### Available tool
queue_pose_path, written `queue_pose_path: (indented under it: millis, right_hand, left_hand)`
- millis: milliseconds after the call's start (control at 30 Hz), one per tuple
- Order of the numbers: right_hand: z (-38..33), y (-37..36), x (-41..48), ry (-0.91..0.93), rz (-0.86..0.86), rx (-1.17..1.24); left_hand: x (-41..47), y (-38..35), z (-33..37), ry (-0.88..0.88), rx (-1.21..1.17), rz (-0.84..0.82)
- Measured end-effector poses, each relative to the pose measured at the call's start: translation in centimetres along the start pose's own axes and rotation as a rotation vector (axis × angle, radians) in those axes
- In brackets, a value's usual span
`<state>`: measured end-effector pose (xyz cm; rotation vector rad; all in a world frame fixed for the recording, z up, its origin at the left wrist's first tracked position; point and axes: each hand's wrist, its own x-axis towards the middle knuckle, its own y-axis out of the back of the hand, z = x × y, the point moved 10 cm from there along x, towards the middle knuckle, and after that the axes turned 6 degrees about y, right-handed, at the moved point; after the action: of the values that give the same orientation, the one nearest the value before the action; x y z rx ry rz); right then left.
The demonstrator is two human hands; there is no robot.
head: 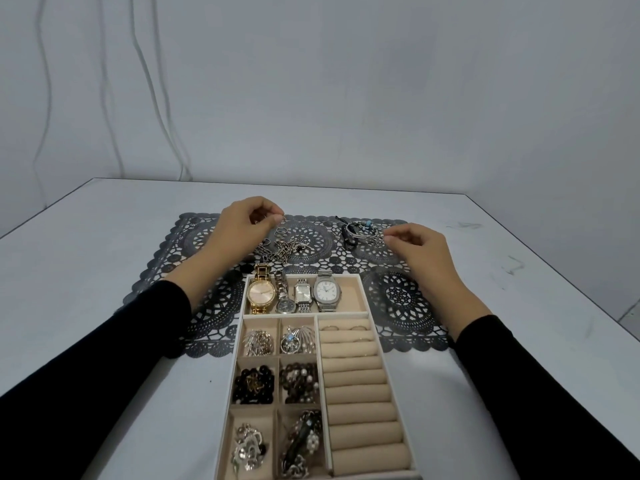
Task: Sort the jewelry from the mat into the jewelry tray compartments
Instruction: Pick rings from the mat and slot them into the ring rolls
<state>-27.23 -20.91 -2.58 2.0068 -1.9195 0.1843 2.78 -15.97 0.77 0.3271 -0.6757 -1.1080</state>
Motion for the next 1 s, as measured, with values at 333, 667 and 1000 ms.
queue_pose_path:
  millis: [333,667,1000]
  right_hand:
    - [-3.3,-0.8,-4.2,-0.012,-0.01,0.283]
    - [-6.2,-0.6,-9.6,0.06,-0.084,0.258]
    - [-7.0,-1.3,-13.5,0.082,-0.288,0.169]
  left_hand:
    - [-4.6,1.9,2.3,-0.034,-0.175,0.048]
    - [-10.4,2.3,4.5,-0.047,-0.356,0.025]
    - [-13.2,2.7,6.8,-0.111,-0.436,0.066]
